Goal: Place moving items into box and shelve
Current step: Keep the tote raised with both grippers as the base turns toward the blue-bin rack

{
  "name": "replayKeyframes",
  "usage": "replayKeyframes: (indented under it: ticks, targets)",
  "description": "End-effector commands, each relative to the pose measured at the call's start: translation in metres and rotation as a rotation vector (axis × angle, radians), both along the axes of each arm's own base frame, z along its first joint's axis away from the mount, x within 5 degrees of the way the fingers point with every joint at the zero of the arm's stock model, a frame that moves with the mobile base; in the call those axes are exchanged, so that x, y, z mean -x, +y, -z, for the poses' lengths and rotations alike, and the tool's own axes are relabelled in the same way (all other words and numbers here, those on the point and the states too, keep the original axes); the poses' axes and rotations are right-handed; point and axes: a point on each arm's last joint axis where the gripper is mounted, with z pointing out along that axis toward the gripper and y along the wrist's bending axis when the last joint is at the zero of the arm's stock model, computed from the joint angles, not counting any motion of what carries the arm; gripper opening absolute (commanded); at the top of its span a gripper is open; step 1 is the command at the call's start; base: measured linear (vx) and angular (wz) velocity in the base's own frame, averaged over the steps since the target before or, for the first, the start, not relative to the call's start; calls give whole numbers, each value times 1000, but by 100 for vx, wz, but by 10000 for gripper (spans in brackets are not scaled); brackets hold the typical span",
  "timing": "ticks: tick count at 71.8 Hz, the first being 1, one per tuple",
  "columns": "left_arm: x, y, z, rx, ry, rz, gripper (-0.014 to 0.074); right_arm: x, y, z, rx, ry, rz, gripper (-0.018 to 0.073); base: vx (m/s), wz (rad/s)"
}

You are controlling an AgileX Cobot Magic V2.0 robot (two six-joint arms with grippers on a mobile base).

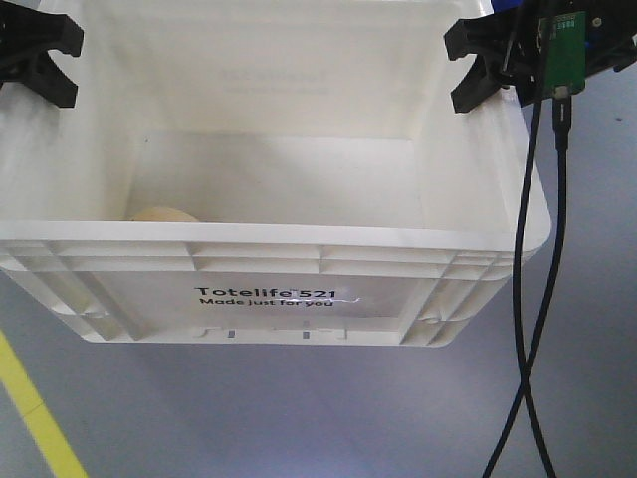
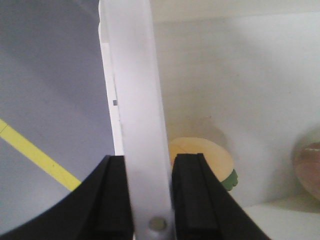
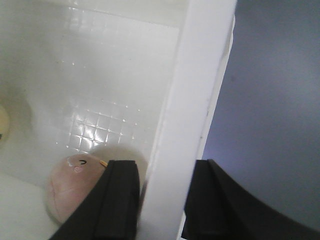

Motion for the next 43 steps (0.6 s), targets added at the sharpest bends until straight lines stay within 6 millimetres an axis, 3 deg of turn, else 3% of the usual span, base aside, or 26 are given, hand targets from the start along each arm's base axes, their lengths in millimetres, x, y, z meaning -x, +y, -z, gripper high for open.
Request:
replayKeyframes:
  ticks: [1, 43]
  targets:
    - [13, -26, -36, 251, -154, 72, -1, 24, 24, -41, -277, -90, -93, -3, 28, -64]
    - [13, -26, -36, 252, -155, 72, -1, 24, 24, -41, -277, -90, -93, -3, 26, -64]
